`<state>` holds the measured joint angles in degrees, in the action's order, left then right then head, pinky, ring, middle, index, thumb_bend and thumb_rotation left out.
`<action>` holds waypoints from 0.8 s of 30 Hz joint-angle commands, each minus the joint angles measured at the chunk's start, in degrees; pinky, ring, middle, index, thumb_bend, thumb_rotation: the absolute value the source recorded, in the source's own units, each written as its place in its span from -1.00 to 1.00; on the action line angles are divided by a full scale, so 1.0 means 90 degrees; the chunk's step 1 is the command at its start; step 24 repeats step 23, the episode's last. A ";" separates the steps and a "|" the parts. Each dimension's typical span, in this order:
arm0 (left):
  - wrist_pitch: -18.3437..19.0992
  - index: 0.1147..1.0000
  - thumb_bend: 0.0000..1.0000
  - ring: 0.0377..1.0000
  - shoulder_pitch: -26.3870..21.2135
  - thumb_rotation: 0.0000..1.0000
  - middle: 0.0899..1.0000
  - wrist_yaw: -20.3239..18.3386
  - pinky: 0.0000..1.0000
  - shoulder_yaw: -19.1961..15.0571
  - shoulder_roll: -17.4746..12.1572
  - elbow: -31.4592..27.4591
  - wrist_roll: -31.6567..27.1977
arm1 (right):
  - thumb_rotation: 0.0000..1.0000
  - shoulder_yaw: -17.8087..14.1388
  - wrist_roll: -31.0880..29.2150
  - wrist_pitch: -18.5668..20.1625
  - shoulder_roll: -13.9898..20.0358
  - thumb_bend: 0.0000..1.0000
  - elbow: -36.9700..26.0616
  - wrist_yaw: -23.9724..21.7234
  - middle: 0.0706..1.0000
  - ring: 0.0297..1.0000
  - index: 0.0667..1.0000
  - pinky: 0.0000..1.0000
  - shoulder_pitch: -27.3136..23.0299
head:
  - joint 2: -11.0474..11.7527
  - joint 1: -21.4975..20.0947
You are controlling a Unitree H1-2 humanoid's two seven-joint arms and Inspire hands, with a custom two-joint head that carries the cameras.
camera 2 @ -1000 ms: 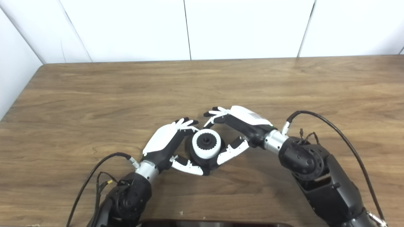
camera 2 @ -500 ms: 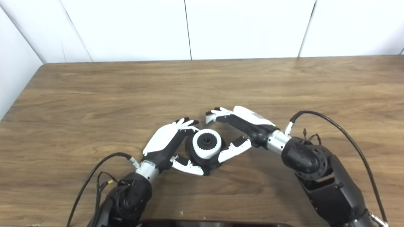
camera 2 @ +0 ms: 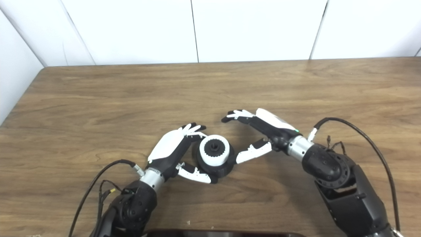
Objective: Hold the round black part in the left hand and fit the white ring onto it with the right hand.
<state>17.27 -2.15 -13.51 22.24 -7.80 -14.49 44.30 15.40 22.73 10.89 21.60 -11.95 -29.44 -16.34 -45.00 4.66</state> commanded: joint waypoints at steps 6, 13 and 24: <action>0.0167 0.35 0.81 1.00 0.0126 -0.50 0.85 -0.0241 1.00 -0.0124 -0.0275 -0.0230 0.0042 | -0.02 -0.0347 -0.0230 -0.0013 -0.0069 1.00 -0.0137 0.0346 0.88 0.98 0.68 0.83 -0.0012 | -0.0010 -0.0009; 0.0247 0.63 0.97 1.00 0.0094 -0.46 0.83 -0.0515 1.00 -0.0255 -0.0405 -0.0409 -0.0007 | 0.00 -0.0532 -0.0305 0.0103 -0.0077 1.00 -0.0132 0.0486 0.88 0.99 0.69 0.87 0.0133 | 0.0013 -0.0029; 0.0113 0.90 1.00 1.00 0.0149 -0.28 0.95 -0.0928 0.96 -0.1090 -0.0633 -0.0575 -0.1401 | 0.06 -0.0791 -0.0343 0.0132 -0.0205 1.00 -0.0104 0.0899 0.85 0.95 0.68 0.85 0.0350 | 0.0043 -0.0047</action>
